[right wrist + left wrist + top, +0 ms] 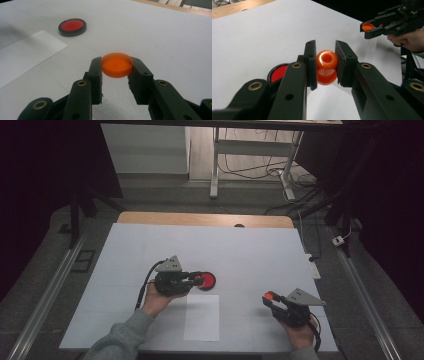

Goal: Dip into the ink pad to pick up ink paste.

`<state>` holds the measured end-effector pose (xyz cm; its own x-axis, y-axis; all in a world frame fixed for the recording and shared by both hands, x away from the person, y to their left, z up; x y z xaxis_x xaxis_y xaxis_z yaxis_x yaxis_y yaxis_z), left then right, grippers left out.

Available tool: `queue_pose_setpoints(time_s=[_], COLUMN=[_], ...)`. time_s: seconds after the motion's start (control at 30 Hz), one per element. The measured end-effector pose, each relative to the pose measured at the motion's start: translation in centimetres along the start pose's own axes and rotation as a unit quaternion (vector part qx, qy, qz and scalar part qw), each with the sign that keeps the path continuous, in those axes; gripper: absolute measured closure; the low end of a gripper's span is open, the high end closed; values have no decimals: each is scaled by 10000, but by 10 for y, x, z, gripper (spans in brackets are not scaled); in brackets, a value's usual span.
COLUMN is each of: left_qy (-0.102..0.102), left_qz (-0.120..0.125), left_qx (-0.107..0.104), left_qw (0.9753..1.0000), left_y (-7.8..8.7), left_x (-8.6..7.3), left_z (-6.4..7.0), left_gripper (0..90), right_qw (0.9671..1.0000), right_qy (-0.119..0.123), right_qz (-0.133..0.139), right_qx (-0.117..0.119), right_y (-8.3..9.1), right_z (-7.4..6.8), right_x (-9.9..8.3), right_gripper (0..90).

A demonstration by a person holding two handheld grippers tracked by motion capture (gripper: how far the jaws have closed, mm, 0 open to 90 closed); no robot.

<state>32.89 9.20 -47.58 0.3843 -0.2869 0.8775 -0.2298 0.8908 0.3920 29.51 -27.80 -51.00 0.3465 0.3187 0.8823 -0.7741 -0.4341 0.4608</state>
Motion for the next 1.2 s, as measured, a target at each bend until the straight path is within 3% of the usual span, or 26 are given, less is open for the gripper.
queue_pose_setpoints(time_s=[0.63, 1.2], left_qy=[3, 88], left_qz=[-52, -379], left_qx=[162, 401], left_qw=[9999, 9984], left_y=[-4, -24], left_x=[5, -4], left_z=[-12, -32], left_gripper=[725, 724], right_qw=[10000, 10000], right_qy=[18, -9], right_qz=[8, 0], right_qx=[-11, 6], right_y=[0, -1], right_z=[0, 1], right_x=[0, -1], right_gripper=[647, 647])
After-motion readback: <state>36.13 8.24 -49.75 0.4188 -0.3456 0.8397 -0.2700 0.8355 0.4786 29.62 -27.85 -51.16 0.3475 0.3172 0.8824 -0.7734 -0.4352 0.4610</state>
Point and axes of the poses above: each handheld gripper's, and its own axes: y roughly backward along the jaws, x roughly out of its top, z roughly to its right, the point moved 2 cm from there along -y, roughly forward along the jaws, and after that the axes turned 11 degrees about -x, right-handed, at the moved point
